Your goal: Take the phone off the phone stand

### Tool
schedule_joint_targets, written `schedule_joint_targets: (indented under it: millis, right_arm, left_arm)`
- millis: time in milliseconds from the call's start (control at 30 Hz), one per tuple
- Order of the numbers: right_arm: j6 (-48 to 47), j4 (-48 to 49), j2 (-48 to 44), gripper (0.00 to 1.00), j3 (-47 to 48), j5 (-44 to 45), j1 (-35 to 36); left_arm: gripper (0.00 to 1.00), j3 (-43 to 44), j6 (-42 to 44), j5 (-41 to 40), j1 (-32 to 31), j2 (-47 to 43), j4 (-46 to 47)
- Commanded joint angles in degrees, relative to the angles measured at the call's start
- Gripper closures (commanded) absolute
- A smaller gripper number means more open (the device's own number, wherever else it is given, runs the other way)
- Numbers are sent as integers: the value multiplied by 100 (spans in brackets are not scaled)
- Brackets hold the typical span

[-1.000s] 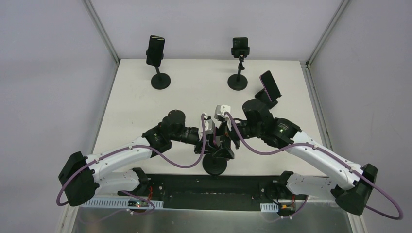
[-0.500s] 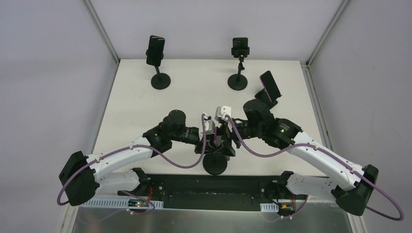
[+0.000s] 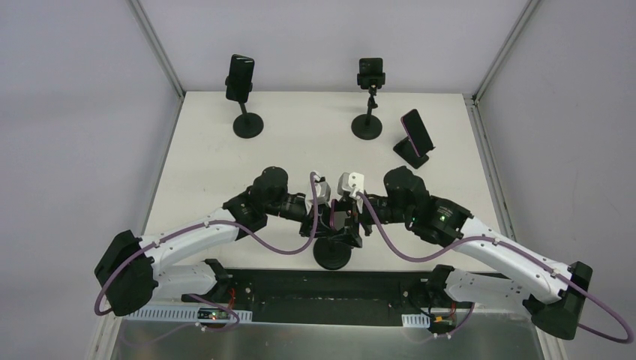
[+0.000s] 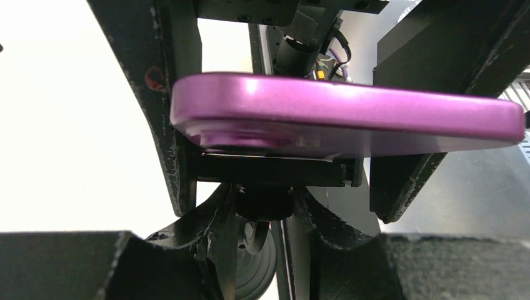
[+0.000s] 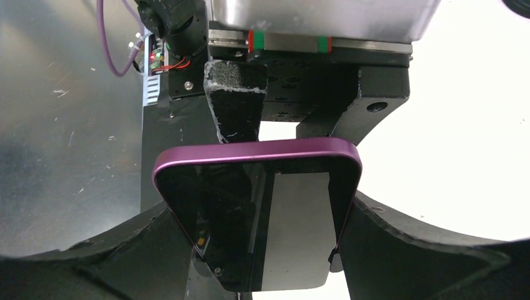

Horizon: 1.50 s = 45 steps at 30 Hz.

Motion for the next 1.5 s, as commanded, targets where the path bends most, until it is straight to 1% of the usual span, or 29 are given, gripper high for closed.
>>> schedule_joint_targets:
  millis: [0, 133, 233, 500, 733, 1000, 1100, 1167, 1233, 1467]
  right_arm:
    - [915, -61, -386, 100, -156, -1084, 774]
    - [1002, -10, -500, 100, -225, -856, 945]
    - [1130, 169, -527, 100, -291, -922, 974]
    - [1319, 565, -506, 100, -468, -1627, 1084]
    - [1312, 581, -488, 100, -474, -2475, 1093]
    - [1296, 617, -766, 100, -603, -2675, 1095]
    - [1296, 716, -859, 100, -675, -2465, 1092]
    - [1282, 779, -938, 100, -737, -2134, 1091]
    - [1247, 788, -1018, 100, -782, -1563, 1091]
    - [1083, 618, -1049, 100, -753, -29, 1097]
  left_arm:
    - [100, 72, -8, -1508, 601, 340, -46]
    - [100, 63, -41, -1698, 663, 412, -47]
    - [100, 46, -57, -1793, 689, 448, -51]
    - [100, 28, -128, -1949, 852, 449, -45]
    - [100, 19, -128, -2079, 956, 413, -45]
    - [100, 10, -128, -2333, 1113, 401, -104]
    - [100, 10, -128, -2404, 1122, 401, -133]
    - [100, -20, -128, -2458, 1122, 360, -148]
    - [100, -55, -128, -2513, 1123, 300, -157]
    - [100, -121, -128, -2484, 1121, 140, -180]
